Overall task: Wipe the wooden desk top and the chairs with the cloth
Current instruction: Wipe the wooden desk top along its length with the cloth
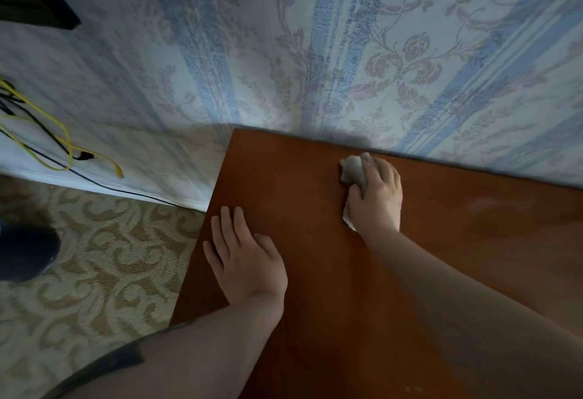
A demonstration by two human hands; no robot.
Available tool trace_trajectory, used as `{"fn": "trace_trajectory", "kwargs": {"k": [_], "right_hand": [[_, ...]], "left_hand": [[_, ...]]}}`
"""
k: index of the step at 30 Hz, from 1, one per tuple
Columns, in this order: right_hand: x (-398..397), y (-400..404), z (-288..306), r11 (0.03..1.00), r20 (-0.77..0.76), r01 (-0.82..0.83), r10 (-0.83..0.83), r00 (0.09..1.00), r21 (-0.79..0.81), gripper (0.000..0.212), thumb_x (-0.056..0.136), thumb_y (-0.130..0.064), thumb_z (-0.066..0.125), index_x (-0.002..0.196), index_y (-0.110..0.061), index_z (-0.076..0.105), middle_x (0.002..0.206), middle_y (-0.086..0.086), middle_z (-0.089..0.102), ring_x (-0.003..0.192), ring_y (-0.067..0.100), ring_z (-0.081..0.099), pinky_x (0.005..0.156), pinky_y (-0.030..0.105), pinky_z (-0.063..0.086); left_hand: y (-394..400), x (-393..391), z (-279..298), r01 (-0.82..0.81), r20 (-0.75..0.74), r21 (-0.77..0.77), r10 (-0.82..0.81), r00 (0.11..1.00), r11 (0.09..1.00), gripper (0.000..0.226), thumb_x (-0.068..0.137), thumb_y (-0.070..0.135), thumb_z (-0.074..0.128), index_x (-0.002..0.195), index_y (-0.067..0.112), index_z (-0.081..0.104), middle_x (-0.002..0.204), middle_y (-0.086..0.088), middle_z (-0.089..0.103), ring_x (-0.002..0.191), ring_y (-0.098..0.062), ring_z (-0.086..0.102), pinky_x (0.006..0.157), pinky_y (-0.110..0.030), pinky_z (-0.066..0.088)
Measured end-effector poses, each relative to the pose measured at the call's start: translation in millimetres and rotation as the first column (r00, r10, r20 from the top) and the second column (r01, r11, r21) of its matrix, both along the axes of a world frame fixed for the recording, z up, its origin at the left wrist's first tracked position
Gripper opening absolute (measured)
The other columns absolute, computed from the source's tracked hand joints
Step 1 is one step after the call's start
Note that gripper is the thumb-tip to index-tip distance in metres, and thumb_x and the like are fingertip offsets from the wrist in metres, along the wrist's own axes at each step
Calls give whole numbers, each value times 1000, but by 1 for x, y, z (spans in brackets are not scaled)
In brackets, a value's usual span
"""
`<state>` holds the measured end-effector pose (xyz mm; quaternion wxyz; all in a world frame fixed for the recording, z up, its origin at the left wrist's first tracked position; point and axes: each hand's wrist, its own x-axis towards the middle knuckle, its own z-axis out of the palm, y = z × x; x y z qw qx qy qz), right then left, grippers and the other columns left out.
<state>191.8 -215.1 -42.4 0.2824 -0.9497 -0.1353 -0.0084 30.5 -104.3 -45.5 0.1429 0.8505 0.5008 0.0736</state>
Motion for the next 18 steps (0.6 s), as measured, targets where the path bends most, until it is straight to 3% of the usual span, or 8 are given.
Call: {"fn": "trace_trajectory", "kwargs": {"k": [3,5,8,9,11,13,15,18], "right_hand": [[-15,62,9,990,-121,141,-137,983,21,56,89,-7,50,144,-9,40,153,8,31,140,24,23,118,32,14],[-34,89,12,977,-160,-206,211,964,47,58,91,-8,49,147,-14,35,156,2,26,142,20,20,118,28,13],[-44,91,12,677,-109,-735,734,671,32,57,87,-6,52,143,-15,45,152,-2,35,140,19,28,118,29,17],[-34,85,8,661,-44,-751,750,660,0,57,84,-6,52,140,-16,49,149,-1,40,137,21,33,116,35,23],[-10,73,-2,837,48,-547,547,836,-28,58,77,-9,52,135,-15,55,142,4,48,129,28,42,108,44,34],[5,78,5,989,-33,-138,136,990,-52,57,82,-11,52,138,-16,49,144,7,43,127,30,37,105,42,32],[-2,109,18,986,-166,75,-99,981,-148,59,86,-11,50,143,-20,38,150,4,28,132,28,26,107,39,23],[-36,153,22,930,-186,-364,350,918,-47,61,85,-4,48,142,-25,39,152,-4,25,136,23,20,110,33,16]], "left_hand": [[0,0,-1,5,-23,-12,-5,1000,1000,55,95,26,28,149,20,28,159,2,22,148,-16,9,120,-41,3],[1,0,-1,4,-22,-9,-4,1000,1000,55,94,27,29,149,19,29,158,2,23,147,-16,11,120,-42,5],[2,0,-3,8,-23,18,-7,1000,1000,57,92,31,24,148,19,32,157,1,27,147,-17,15,119,-43,10],[2,0,-4,7,-17,26,-6,1000,1000,58,92,32,24,147,18,33,156,0,29,146,-18,17,118,-43,11],[1,-1,-5,10,-5,39,-10,1000,999,56,91,31,26,145,18,36,155,0,32,145,-19,20,117,-43,11],[0,-1,-6,8,-3,40,-8,1000,999,56,92,31,25,145,18,36,155,0,31,146,-18,19,118,-43,11],[0,-1,-6,9,-4,37,-9,1000,999,56,92,31,24,145,18,36,155,0,31,146,-19,19,118,-44,12],[2,0,-5,12,-7,48,-12,1000,999,56,91,32,24,143,15,39,153,-3,35,144,-21,23,117,-47,16]]}}
